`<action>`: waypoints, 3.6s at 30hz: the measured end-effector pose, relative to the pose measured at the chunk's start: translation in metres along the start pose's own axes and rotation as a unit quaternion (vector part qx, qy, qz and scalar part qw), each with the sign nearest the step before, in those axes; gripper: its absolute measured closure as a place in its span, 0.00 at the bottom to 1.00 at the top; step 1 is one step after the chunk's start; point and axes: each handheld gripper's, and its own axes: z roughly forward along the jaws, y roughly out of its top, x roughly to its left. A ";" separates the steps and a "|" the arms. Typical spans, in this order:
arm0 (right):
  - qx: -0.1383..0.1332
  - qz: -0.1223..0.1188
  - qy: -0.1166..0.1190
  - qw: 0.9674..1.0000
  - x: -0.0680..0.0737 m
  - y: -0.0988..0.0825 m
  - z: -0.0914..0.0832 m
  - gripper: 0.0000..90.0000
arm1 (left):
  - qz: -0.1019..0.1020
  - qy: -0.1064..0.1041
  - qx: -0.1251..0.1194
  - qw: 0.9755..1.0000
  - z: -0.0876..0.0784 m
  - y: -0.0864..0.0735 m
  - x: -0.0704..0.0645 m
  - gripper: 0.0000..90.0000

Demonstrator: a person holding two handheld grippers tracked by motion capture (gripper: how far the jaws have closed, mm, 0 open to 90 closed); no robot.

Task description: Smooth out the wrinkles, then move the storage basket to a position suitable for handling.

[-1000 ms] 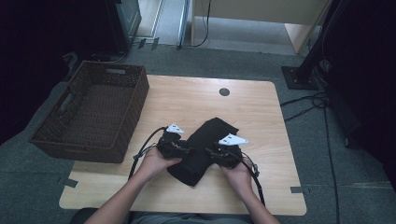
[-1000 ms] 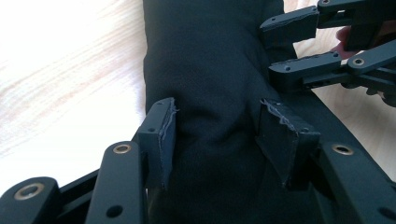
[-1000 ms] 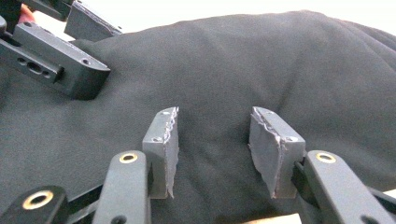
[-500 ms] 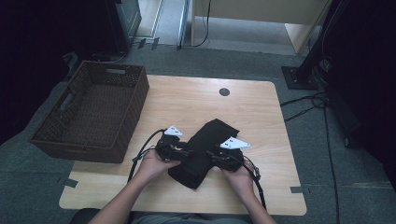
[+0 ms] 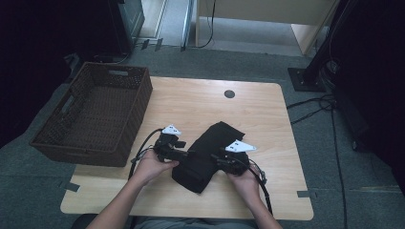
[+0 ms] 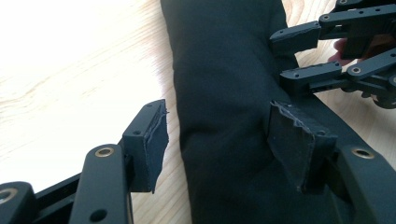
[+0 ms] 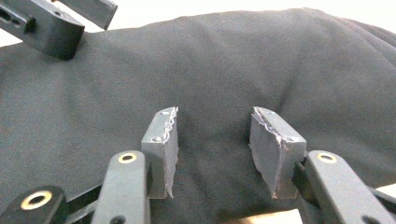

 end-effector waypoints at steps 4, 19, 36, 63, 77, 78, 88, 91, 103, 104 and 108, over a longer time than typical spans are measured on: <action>0.001 0.000 0.000 1.000 0.000 0.000 0.000 0.58 | -0.009 -0.002 0.004 1.000 -0.001 0.001 0.006 0.43; 0.003 -0.010 -0.007 1.000 0.002 0.001 0.001 0.58 | -0.030 0.033 0.009 0.999 -0.012 0.001 0.033 0.45; 0.002 -0.010 -0.006 1.000 0.002 0.001 0.002 0.58 | -0.062 0.038 -0.005 0.997 -0.041 0.035 0.050 0.45; 0.000 -0.008 -0.008 1.000 0.002 0.000 0.002 0.58 | -0.071 0.133 -0.017 0.988 -0.116 0.082 0.089 0.46; 0.000 -0.009 -0.009 1.000 0.003 0.000 0.002 0.57 | -0.107 0.169 -0.016 0.980 -0.130 0.082 0.138 0.47; 0.000 -0.010 -0.008 1.000 0.003 0.000 0.002 0.57 | -0.112 0.166 -0.018 0.979 -0.129 0.081 0.140 0.47; -0.002 -0.009 -0.007 1.000 0.002 0.000 0.002 0.57 | -0.131 0.181 -0.011 0.975 -0.124 0.068 0.153 0.47; -0.002 -0.009 -0.007 1.000 0.002 0.000 0.002 0.57 | -0.131 0.189 0.006 0.973 -0.116 0.065 0.155 0.48; -0.003 -0.009 -0.008 1.000 0.002 0.000 0.002 0.57 | -0.135 0.191 0.015 0.972 -0.106 0.064 0.153 0.68; -0.003 -0.010 -0.008 1.000 0.002 0.000 0.002 0.57 | -0.135 0.196 0.014 0.971 -0.106 0.064 0.153 0.71; -0.003 -0.009 -0.008 1.000 0.002 0.000 0.002 0.57 | -0.137 0.202 0.012 0.970 -0.106 0.062 0.153 0.81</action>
